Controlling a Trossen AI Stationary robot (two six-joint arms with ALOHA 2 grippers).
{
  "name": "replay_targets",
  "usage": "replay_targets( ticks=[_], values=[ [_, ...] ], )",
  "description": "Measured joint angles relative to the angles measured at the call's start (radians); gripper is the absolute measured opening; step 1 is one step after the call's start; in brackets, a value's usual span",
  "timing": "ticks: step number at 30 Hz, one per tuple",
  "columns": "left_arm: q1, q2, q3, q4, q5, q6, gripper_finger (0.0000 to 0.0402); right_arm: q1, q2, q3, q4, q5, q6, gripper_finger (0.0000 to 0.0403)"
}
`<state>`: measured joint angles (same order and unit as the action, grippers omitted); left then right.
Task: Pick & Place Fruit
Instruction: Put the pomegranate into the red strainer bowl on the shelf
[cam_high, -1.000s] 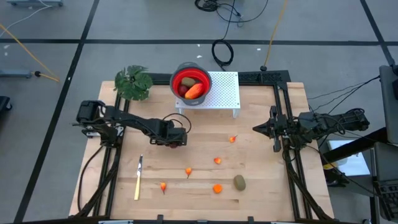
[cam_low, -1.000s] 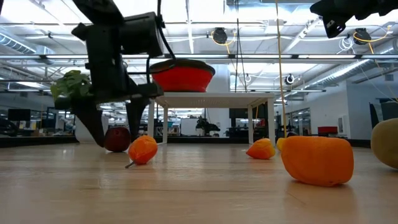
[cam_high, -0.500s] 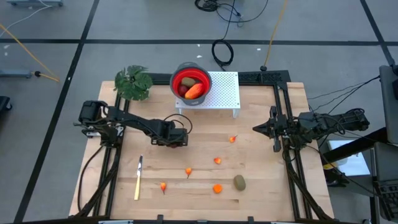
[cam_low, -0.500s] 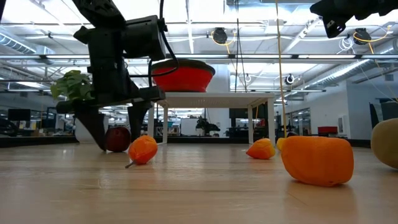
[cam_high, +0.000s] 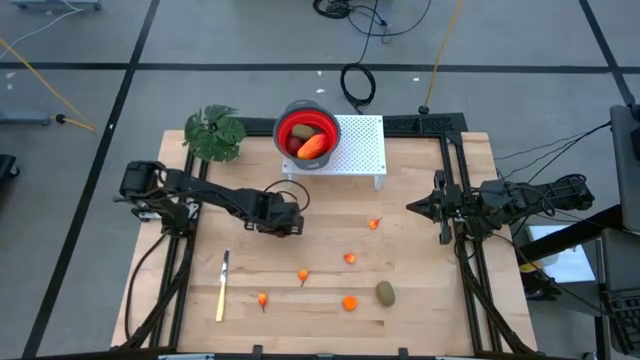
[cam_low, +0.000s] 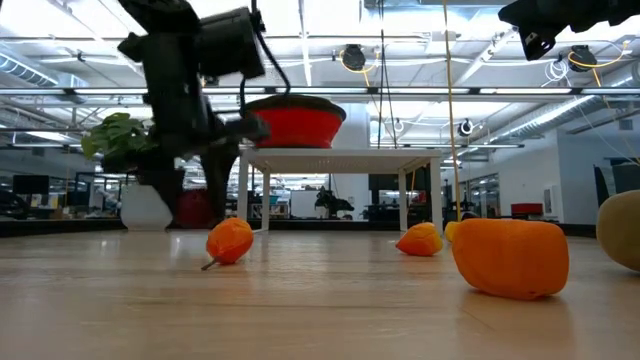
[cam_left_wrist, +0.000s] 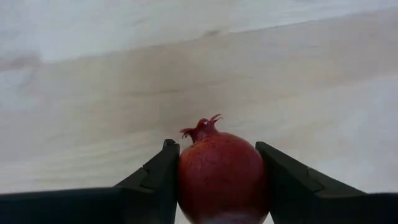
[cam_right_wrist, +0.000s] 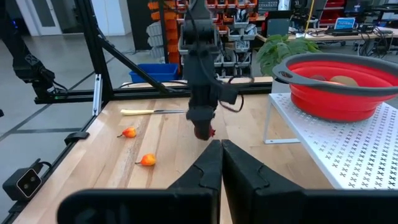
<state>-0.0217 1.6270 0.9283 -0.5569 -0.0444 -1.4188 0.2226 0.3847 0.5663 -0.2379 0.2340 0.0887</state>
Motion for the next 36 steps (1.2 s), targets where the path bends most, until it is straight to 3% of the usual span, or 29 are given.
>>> replay_targets(
  ticks=[11,18,26,36],
  values=[
    [0.012,-0.231,0.001,0.367,0.004,0.424,0.0181,0.0,0.0,0.0,-0.001,-0.001,0.0,0.0004],
    [0.012,-0.294,0.003,0.702,0.154,0.664,0.0184,0.0,0.0,-0.001,-0.005,-0.002,0.002,0.0004],
    [0.007,-0.297,0.003,1.095,0.37,0.743,0.0184,0.0,0.0,-0.001,-0.013,-0.002,0.003,0.0004],
    [0.008,-0.296,0.002,1.376,0.541,0.756,0.0187,0.0,0.0,-0.001,-0.024,-0.002,0.003,0.0004]
  ],
)
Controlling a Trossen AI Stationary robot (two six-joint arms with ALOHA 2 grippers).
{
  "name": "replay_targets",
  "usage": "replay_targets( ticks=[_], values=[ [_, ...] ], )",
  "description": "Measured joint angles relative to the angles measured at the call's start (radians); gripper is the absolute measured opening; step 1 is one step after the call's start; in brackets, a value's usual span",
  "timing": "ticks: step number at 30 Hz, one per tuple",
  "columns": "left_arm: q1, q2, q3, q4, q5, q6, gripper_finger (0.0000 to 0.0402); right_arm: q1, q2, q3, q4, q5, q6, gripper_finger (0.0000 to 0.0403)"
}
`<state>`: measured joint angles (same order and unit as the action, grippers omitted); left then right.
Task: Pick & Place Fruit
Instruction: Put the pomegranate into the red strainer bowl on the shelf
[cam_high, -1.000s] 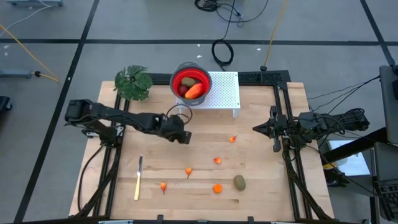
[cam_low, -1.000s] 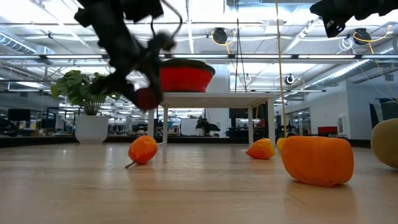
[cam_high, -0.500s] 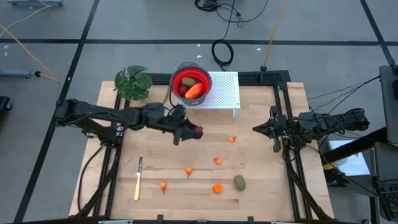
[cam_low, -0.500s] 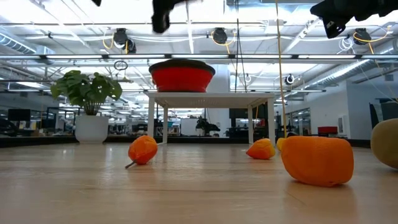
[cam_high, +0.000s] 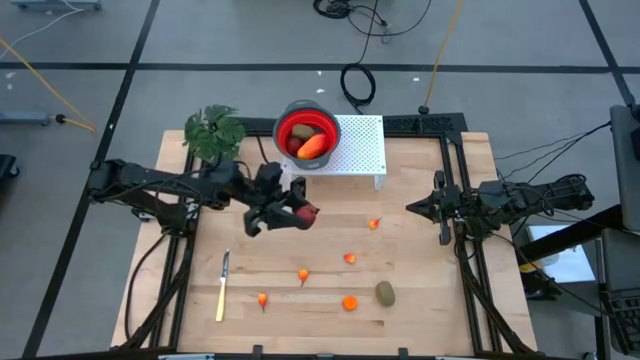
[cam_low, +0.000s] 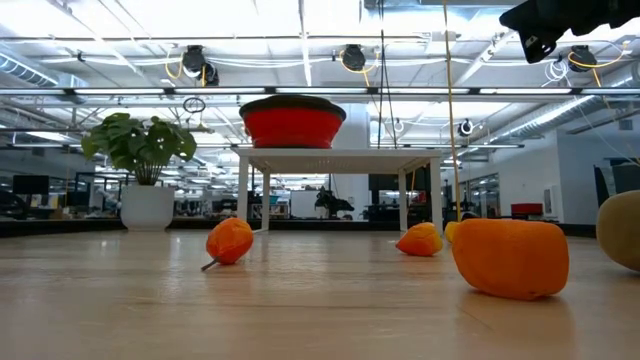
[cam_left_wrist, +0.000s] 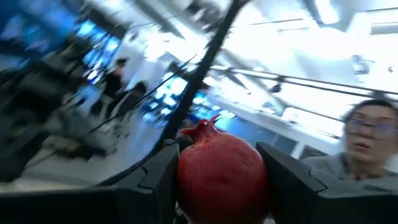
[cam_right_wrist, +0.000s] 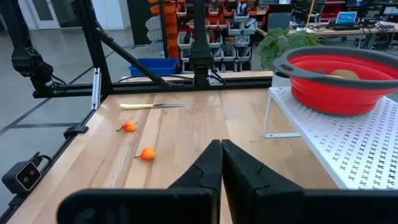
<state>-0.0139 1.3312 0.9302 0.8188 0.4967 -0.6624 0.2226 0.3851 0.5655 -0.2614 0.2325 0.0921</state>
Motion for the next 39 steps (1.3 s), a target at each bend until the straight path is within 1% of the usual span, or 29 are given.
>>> replay_targets(
  ticks=[5,8,16,19,23,26,32,34,39],
  values=[
    [0.0,0.0,0.0,0.133,0.044,0.007,0.0185,0.0,0.0,0.0,0.0,0.0,0.0,0.0004],
    [-0.002,0.0,0.0,0.181,0.063,0.006,0.0187,0.0,0.0,0.0,0.0,0.0,0.0,0.0004],
    [-0.002,0.0,0.0,0.183,0.063,0.011,0.0188,0.0,0.0,0.0,-0.003,0.001,0.0,0.0004],
    [-0.002,0.0,0.0,0.179,0.061,0.072,0.0188,0.0,0.0,0.0,-0.004,0.001,0.0,0.0004],
    [-0.008,0.0,0.0,0.174,0.042,0.205,0.0188,0.0,0.0,0.0,-0.006,0.001,0.0,0.0004],
    [-0.015,0.0,-0.001,0.14,-0.011,0.328,0.0188,0.0,0.0,0.0,-0.006,0.001,0.0,0.0004],
    [-0.021,0.0,-0.001,-0.031,-0.178,0.581,0.0189,0.0,0.0,0.0,-0.006,0.001,0.0,0.0004],
    [-0.021,0.0,-0.001,-0.107,-0.249,0.674,0.0189,0.0,0.0,0.0,-0.006,0.001,0.0,0.0004],
    [-0.021,0.0,-0.001,-0.252,-0.471,0.883,0.0189,0.0,0.0,0.0,-0.006,0.001,0.0,0.0004]
  ],
)
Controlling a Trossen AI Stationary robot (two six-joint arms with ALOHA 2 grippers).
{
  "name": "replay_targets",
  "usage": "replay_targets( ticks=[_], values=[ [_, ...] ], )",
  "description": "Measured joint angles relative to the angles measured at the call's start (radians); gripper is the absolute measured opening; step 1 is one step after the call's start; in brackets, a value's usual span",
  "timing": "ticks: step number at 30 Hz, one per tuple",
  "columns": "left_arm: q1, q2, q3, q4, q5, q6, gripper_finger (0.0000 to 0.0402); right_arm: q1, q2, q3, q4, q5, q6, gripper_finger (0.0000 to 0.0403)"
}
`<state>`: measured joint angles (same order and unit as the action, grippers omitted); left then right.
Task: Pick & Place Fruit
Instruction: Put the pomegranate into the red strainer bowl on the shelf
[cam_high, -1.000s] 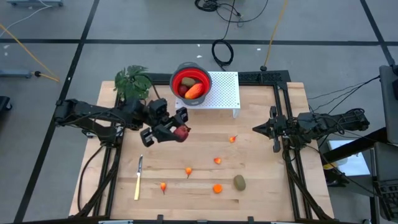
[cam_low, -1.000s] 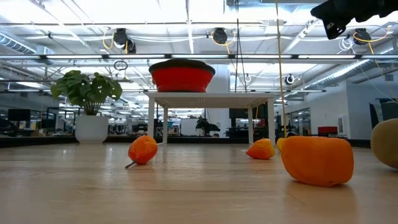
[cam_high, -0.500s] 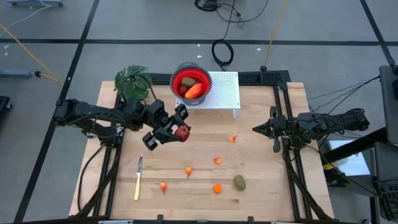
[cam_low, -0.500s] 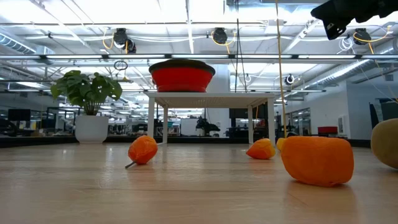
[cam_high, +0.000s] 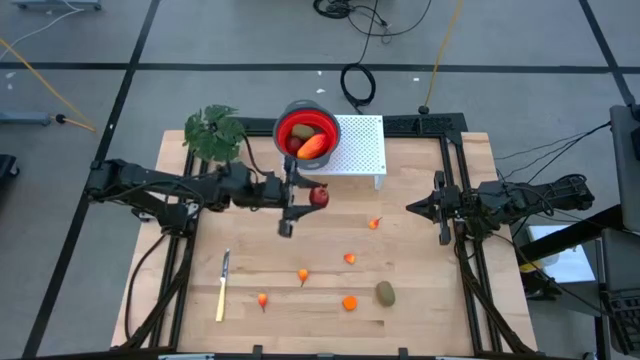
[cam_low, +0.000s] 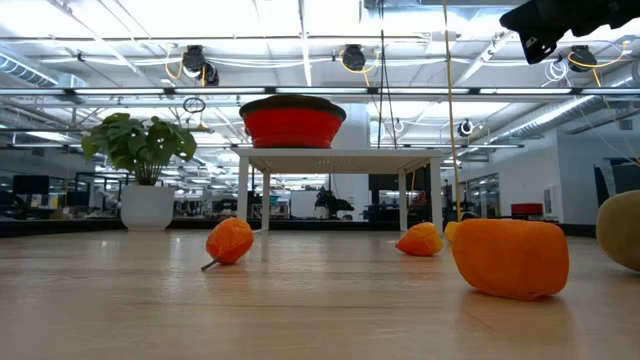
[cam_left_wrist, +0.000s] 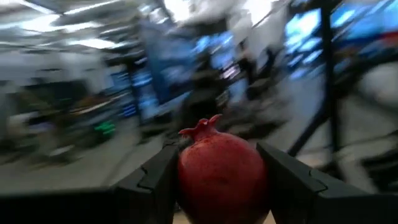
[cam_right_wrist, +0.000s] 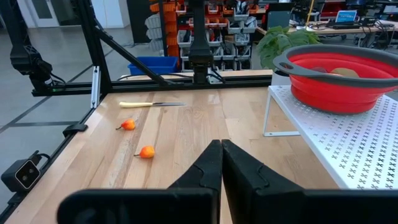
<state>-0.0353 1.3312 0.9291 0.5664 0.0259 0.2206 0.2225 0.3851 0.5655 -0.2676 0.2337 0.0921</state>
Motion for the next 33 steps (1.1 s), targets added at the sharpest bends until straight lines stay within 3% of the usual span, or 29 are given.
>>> replay_targets(
  ticks=[7,11,23,33],
  values=[
    [0.009,0.0,0.0,-0.112,-0.333,0.123,0.0189,0.0,0.0,0.0,0.0,0.0,0.0,0.0004],
    [0.043,0.0,0.0,-0.167,-0.417,0.063,0.0189,0.0,0.0,0.0,0.0,0.0,0.0,0.0004],
    [0.212,0.0,0.014,-0.324,-0.409,-0.171,0.0189,0.0,0.0,0.0,0.0,0.0,0.0,0.0004],
    [0.346,0.0,0.196,-0.693,-0.319,-0.193,0.0189,0.0,0.0,0.0,0.0,0.001,0.0,0.0004]
  ],
)
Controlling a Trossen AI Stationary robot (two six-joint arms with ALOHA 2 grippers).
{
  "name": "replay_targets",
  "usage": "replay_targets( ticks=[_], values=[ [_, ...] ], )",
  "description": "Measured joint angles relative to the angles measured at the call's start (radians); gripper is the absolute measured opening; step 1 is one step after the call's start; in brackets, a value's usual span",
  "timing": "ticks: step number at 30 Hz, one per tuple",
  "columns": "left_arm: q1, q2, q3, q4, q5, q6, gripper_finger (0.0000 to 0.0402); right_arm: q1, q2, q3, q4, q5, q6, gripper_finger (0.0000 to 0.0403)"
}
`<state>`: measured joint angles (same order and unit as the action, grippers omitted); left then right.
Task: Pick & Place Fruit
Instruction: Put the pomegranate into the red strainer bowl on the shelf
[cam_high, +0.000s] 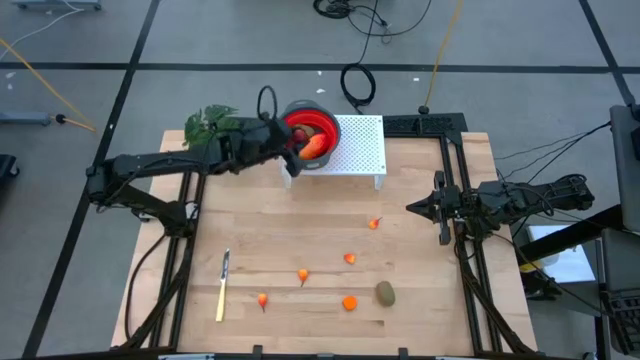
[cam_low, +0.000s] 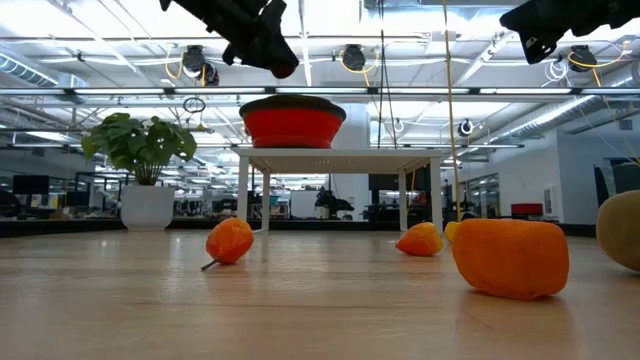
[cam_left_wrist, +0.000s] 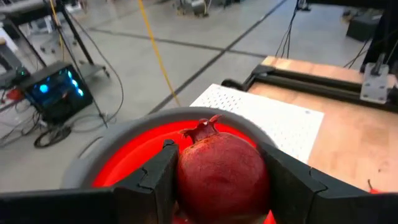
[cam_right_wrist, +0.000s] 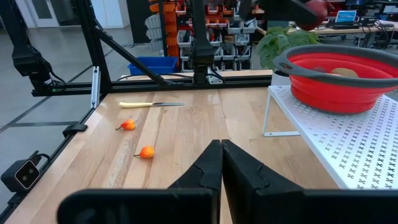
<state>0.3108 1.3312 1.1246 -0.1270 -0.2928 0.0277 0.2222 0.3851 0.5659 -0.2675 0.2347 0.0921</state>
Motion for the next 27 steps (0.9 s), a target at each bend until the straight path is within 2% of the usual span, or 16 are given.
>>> replay_targets(
  ticks=[5,14,27],
  values=[
    [0.062,0.0,0.053,-0.076,0.053,0.0,0.0189,0.0,0.0,0.0,0.0,0.0,0.0,0.0004],
    [0.13,0.013,0.059,-0.112,0.164,-0.008,0.0189,0.0,0.0,0.001,0.0,0.0,0.0,0.0004],
    [0.107,0.04,0.059,-0.206,0.164,0.045,0.0189,0.0,0.0,0.001,0.001,0.0,0.0,0.0004]
  ],
)
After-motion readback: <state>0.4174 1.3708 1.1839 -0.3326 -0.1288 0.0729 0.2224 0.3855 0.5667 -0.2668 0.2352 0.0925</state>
